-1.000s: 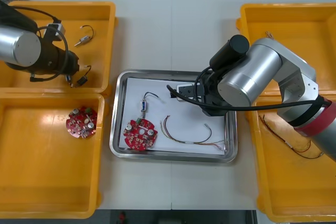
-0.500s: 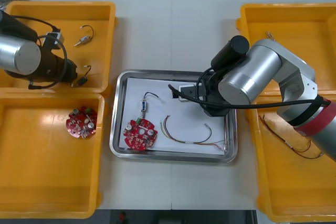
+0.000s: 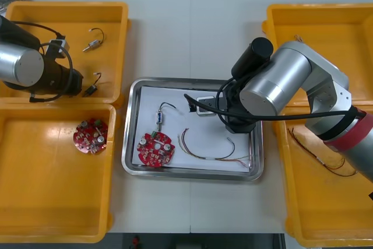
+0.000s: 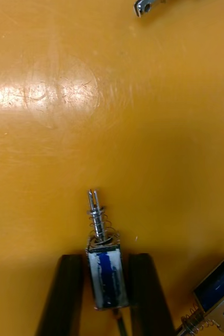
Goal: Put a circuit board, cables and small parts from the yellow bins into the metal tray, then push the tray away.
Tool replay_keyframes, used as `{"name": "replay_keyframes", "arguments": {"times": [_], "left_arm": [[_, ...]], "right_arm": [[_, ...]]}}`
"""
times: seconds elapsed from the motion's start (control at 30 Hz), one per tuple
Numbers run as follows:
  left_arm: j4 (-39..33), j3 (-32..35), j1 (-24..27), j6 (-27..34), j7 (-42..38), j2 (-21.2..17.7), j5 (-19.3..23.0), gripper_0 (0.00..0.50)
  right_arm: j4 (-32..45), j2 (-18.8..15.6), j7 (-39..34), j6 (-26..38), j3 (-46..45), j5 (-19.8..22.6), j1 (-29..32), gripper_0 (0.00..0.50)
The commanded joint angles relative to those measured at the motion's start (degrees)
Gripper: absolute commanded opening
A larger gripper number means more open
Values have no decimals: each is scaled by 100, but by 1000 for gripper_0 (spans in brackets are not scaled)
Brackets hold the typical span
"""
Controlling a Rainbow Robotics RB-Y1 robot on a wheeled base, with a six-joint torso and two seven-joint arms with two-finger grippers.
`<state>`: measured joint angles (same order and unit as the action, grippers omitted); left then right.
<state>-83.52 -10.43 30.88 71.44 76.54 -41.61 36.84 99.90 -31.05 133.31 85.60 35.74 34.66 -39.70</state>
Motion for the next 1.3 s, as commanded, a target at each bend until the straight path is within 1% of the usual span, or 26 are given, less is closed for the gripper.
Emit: {"name": "replay_keyframes", "arguments": {"times": [0.03, 0.1, 0.17, 0.27, 0.43, 0.5, 0.57, 0.63, 0.77, 0.8, 0.87, 0.9, 1.0, 1.13, 1.3], "left_arm": [[-59, -38, -109, -78, 159, -260, 25, 0], [-50, -38, -109, -87, 150, -269, 25, 0], [-59, -38, -109, -183, 150, -269, 34, 0], [-59, -20, -109, -280, 159, -277, 60, 0], [-112, 129, -109, -342, 212, -286, 113, 0], [-208, 199, -109, -263, 229, -295, 104, 1], [-314, 270, -100, -166, 229, -304, 86, 1], [-446, 357, -100, 1, 238, -313, 78, 3], [-824, 568, -100, 441, 238, -357, 34, 2], [-876, 595, -100, 485, 238, -365, 34, 2], [-1070, 709, -100, 713, 238, -374, 51, 2], [-1105, 735, -100, 757, 238, -374, 51, 2], [-1342, 841, -100, 1012, 212, -374, 51, 1], [-1597, 841, -74, 1258, 168, -374, 16, 2], [-1975, 841, 190, 1944, 62, -357, 25, 0]], "right_arm": [[258, 442, -183, 370, -524, -21, -38, 500], [311, 618, -174, 599, -691, -144, -38, 500], [381, 881, -191, 959, -902, -381, -38, 500], [548, 1163, -209, 1390, -1148, -689, -38, 500], [856, 1461, -297, 2058, -1526, -1049, -29, 500], [944, 1584, -358, 2409, -1781, -1172, -29, 500], [996, 1664, -411, 2440, -1983, -1260, -38, 500], [1119, 1690, -464, 2440, -2202, -1365, -38, 500], [1445, 1690, -1088, 2440, -2659, -1541, -29, 500], [1471, 1690, -1158, 2440, -2695, -1559, -20, 500], [1629, 1672, -1589, 2440, -2862, -1691, -20, 500], [1673, 1655, -1694, 2440, -2888, -1726, -20, 500], [1893, 1505, -2353, 2440, -3090, -1796, 41, 500], [2104, 1382, -2898, 2440, -3389, -1770, 261, 500], [2367, 1136, -3593, 2440, -3793, -1770, 665, 500]]}}
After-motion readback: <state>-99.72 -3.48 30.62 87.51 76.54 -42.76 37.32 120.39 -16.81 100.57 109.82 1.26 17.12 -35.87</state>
